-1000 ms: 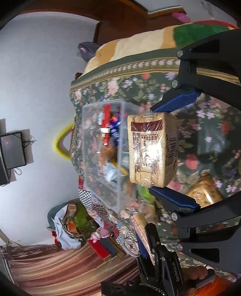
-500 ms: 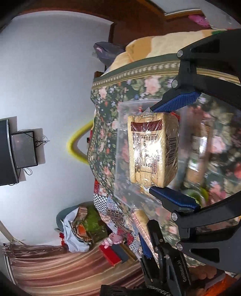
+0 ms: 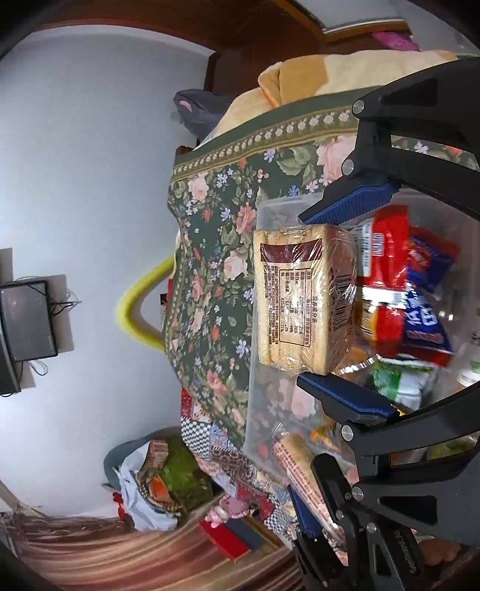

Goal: Organize snacks
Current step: 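Carry the wafer bar into the box with the left tool while the right carries the cracker pack in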

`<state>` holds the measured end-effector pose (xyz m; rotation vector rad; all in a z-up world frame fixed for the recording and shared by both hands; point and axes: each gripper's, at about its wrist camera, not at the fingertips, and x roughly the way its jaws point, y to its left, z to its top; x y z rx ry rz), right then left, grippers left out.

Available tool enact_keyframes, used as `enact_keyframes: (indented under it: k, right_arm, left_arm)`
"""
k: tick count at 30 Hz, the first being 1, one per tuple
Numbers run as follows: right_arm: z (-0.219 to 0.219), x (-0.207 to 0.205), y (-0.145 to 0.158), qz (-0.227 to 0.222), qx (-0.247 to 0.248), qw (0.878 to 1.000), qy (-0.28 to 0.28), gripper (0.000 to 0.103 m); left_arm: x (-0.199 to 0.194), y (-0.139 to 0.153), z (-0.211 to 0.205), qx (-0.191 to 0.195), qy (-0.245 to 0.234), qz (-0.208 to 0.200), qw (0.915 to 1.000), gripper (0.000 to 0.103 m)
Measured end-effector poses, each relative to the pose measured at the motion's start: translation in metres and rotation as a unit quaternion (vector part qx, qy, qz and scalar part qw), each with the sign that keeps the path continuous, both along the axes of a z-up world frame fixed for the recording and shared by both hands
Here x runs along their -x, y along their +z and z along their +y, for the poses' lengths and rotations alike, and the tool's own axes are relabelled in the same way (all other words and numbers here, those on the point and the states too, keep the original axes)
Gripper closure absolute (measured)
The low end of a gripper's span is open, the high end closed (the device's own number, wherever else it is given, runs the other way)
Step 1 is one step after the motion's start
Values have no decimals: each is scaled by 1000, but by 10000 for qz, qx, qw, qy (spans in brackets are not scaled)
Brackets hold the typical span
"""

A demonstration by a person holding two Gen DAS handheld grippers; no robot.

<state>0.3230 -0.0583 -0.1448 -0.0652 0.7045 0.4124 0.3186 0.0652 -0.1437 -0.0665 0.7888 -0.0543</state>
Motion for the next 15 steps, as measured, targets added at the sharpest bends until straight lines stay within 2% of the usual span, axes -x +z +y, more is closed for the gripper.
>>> enact_keyframes:
  k: [8, 15]
  right_arm:
    - [8, -3, -1, -7, 177, 9998, -1, 26]
    - [7, 13, 12, -17, 111, 9995, 282, 25]
  left_arm:
    - [-14, -15, 13, 358, 230, 294, 9987, 58]
    - [4, 0, 12, 475, 177, 206, 9985, 55]
